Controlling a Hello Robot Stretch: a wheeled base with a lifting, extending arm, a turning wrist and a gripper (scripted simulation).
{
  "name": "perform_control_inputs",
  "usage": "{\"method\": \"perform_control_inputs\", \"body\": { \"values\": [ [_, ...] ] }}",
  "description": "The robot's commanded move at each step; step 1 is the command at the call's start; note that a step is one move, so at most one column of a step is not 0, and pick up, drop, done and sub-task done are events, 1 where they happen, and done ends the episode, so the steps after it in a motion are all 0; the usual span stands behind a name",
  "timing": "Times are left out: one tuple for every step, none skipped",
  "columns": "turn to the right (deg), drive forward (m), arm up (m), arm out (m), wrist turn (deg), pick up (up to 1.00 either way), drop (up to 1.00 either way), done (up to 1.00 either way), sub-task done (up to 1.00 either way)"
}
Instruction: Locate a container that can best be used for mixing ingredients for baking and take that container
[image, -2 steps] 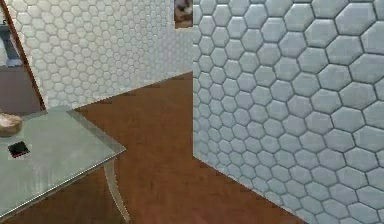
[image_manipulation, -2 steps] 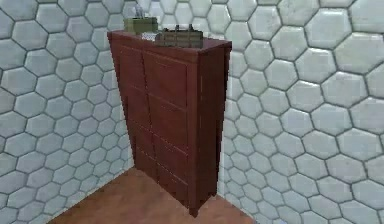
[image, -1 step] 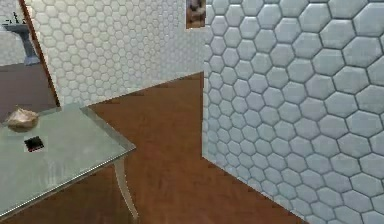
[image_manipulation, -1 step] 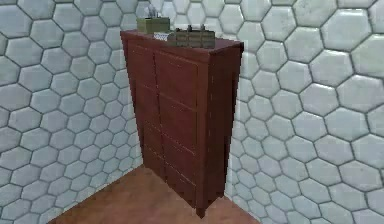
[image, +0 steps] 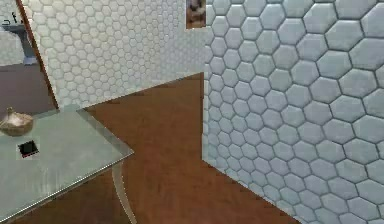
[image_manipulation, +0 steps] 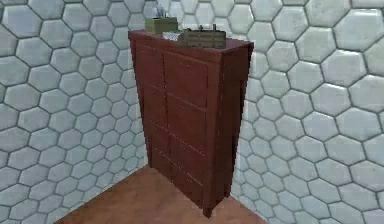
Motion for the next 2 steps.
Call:
{"method": "perform_control_inputs", "body": {
  "values": [
    [12.0,0.0,0.0,0.0,0.0,0.0,0.0,0.0,0.0],
    [0.0,0.9,0.0,0.0,0.0,0.0,0.0,0.0,0.0]
  ]
}}
